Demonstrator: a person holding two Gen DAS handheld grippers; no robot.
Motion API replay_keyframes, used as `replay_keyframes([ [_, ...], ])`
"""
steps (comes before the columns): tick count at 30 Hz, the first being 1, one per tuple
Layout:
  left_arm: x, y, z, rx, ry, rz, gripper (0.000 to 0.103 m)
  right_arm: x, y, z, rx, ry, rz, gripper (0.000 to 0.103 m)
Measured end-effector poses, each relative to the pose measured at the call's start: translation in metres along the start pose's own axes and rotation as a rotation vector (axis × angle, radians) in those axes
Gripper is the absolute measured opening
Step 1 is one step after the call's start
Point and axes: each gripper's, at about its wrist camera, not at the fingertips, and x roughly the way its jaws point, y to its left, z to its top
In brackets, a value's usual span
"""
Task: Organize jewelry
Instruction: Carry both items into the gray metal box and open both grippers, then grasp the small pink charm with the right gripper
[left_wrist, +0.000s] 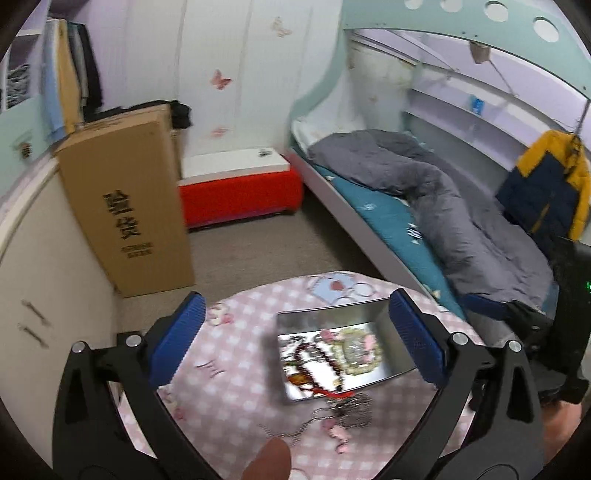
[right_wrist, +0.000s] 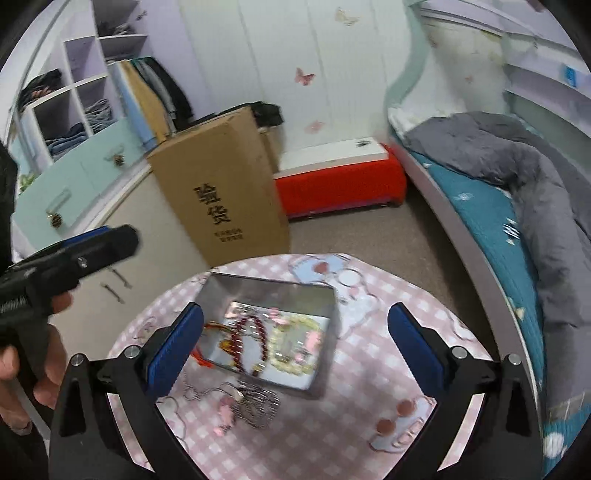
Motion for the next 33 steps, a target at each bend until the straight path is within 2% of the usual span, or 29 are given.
replay_keyframes([
  [6,-0.028,0.014,-0.028,0.005,-0.041,0.098,0.097,-0.019,-0.003,-0.013,0.018,-0.031,-0.027,0.096],
  [10,-0.041,0.021,-0.047,0.006,-0.045,0.132,0.097,-0.037,0.001,-0.022,0.026,-0.061,-0.037,0.096],
  [21,-0.053,0.045,-0.12,-0.072,0.021,0.096,0.097,-0.071,0.0,-0.059,0.047,-0.071,-0.041,0.096],
  [23,-0.053,0.046,-0.129,-0.075,0.034,0.095,0.097,-0.066,0.004,-0.07,0.044,-0.051,-0.049,0.096],
  [27,-0.053,0.043,-0.145,-0.074,0.05,0.093,0.097,-0.039,0.02,-0.096,0.015,0.046,-0.033,0.096],
  [33,-0.048,0.041,-0.167,-0.072,0.09,0.111,0.097,0.011,0.056,-0.121,-0.034,0.138,0.038,0.094],
])
